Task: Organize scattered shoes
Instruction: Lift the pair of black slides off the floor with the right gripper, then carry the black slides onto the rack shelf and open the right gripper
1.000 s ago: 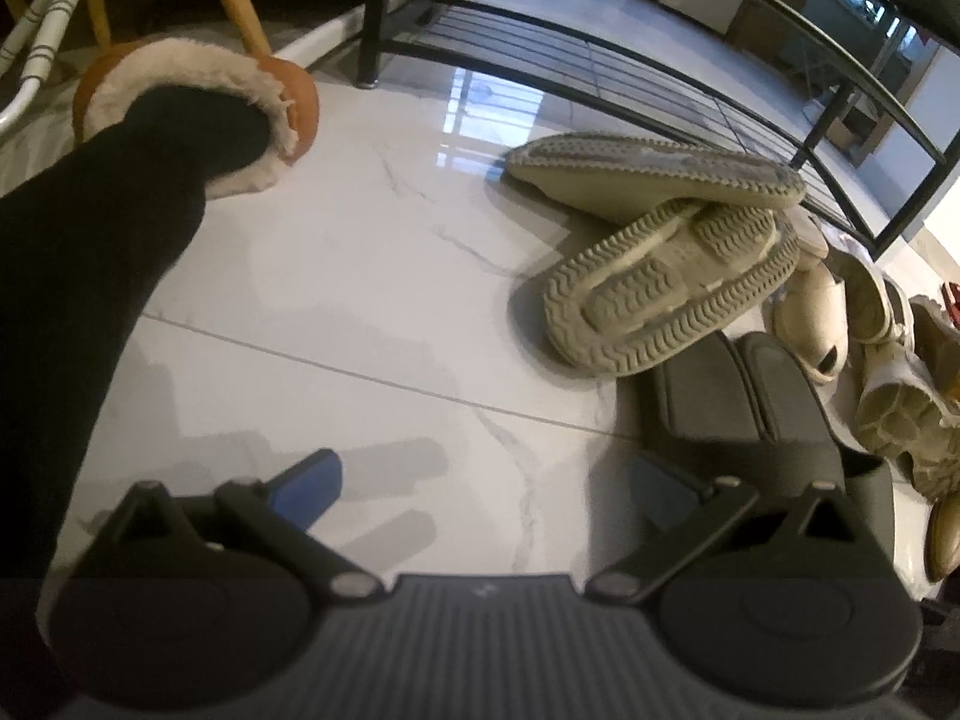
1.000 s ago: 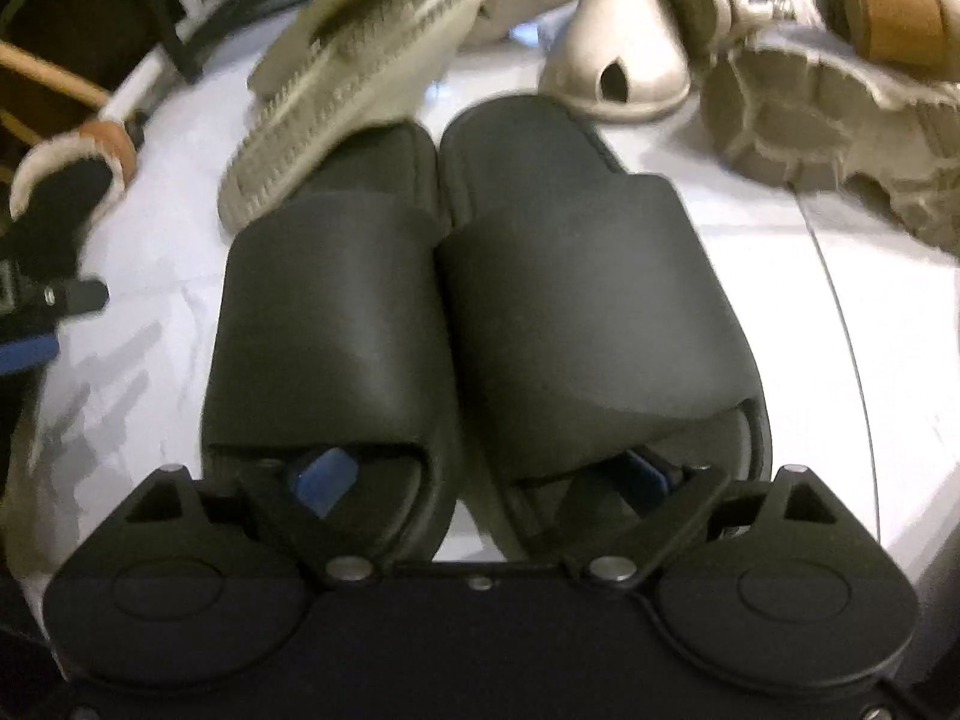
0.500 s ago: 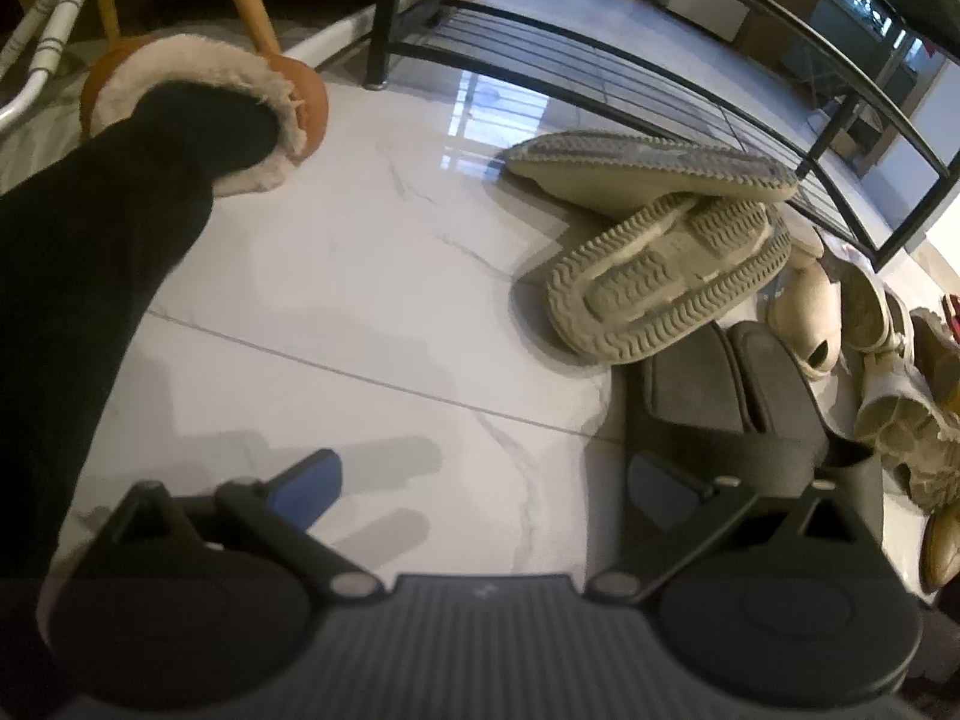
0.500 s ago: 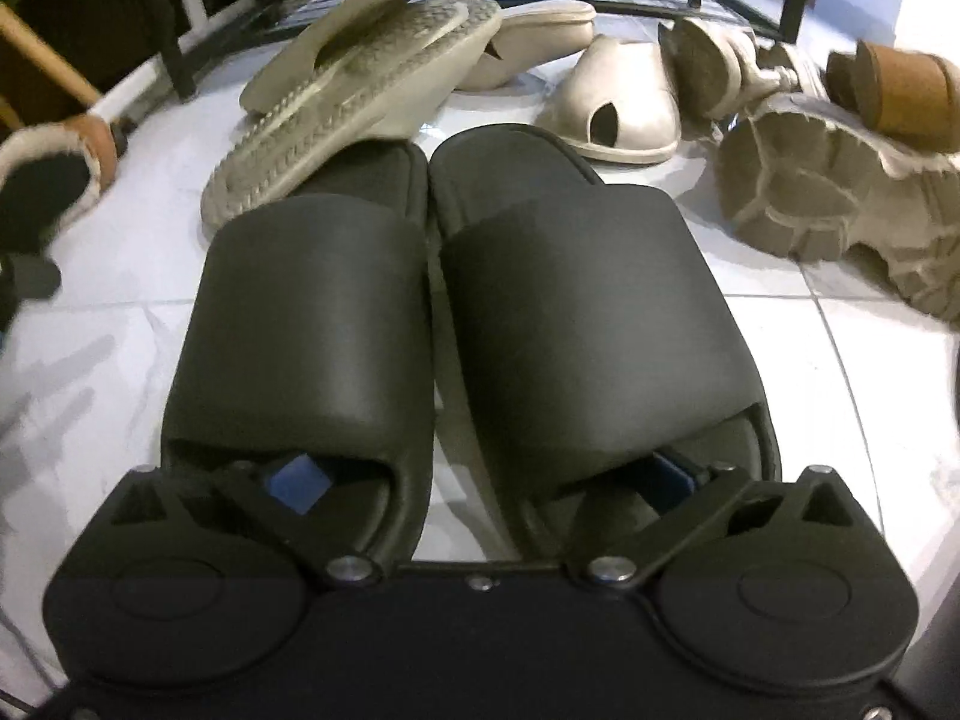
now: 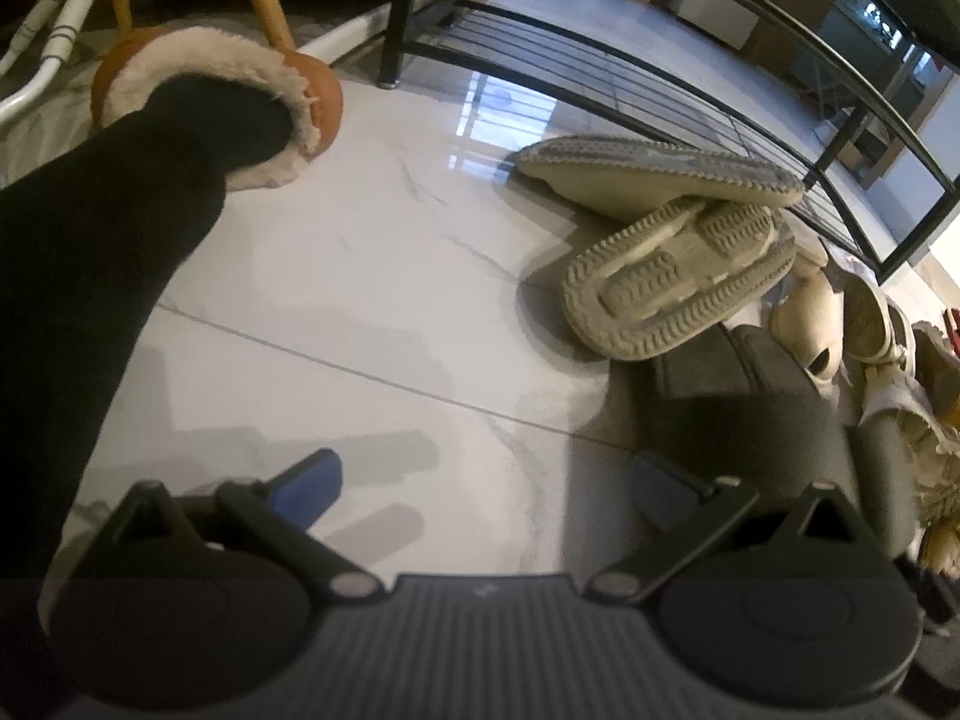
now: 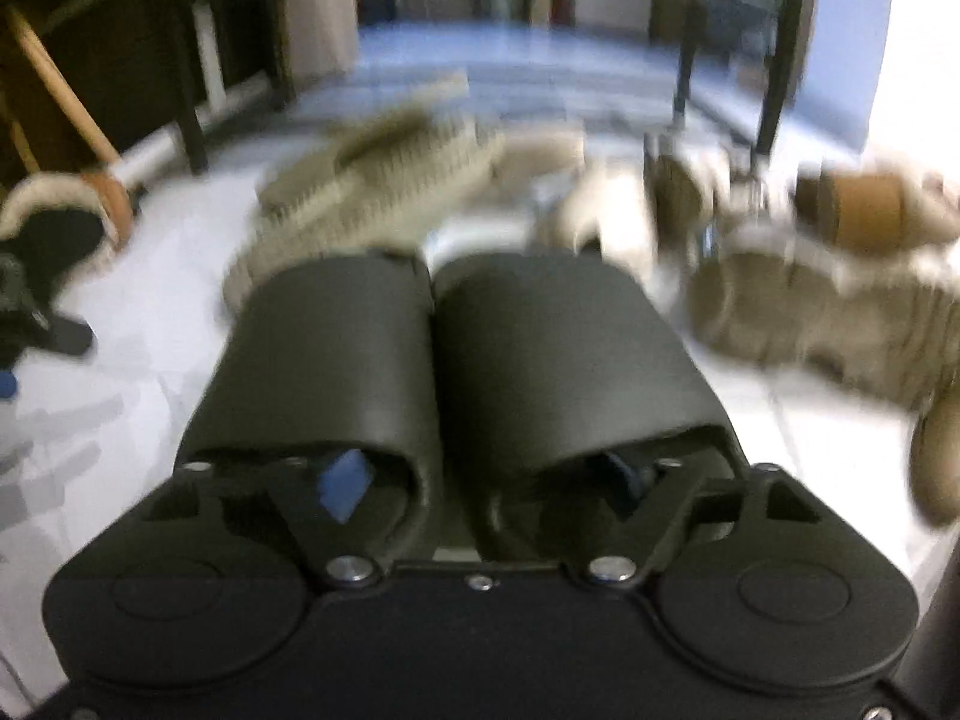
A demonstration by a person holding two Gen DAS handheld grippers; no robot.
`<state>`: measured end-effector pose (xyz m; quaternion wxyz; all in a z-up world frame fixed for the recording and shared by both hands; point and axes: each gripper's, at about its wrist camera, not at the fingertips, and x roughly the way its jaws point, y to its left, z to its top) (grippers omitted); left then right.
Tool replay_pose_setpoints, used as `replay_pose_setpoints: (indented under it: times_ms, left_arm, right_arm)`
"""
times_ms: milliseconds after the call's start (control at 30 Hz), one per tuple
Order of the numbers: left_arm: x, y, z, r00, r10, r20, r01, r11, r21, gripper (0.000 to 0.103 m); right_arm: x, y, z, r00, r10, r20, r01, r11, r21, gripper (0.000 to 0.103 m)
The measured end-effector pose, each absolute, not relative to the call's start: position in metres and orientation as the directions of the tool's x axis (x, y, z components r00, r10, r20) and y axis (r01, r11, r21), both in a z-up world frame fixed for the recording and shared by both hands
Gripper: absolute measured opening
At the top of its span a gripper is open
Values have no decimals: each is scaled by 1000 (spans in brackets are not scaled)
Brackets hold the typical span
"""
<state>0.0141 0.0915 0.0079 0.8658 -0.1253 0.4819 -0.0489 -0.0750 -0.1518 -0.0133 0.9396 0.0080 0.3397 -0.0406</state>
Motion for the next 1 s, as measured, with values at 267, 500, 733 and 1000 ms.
replay_pose_setpoints:
  times_ms: [267, 500, 733, 1000]
  left_arm:
    - [12, 91, 9, 533, -199, -822, -31, 966, -255, 102]
    - [13, 95, 9, 531, -194, -825, -54, 964, -262, 102]
    - [12, 87, 15, 556, -202, -807, -14, 968, -251, 102]
    - [16, 90, 13, 543, -217, -812, -25, 962, -274, 102]
  right_arm:
    - [-85, -151, 8, 822, -50, -567, 47, 999, -20, 41]
    - [-109, -168, 52, 868, -97, -487, 114, 993, 4, 41]
    - [-127, -200, 87, 893, -205, -401, 228, 974, 9, 41]
    - [-100, -220, 88, 764, -241, -598, 197, 970, -140, 41]
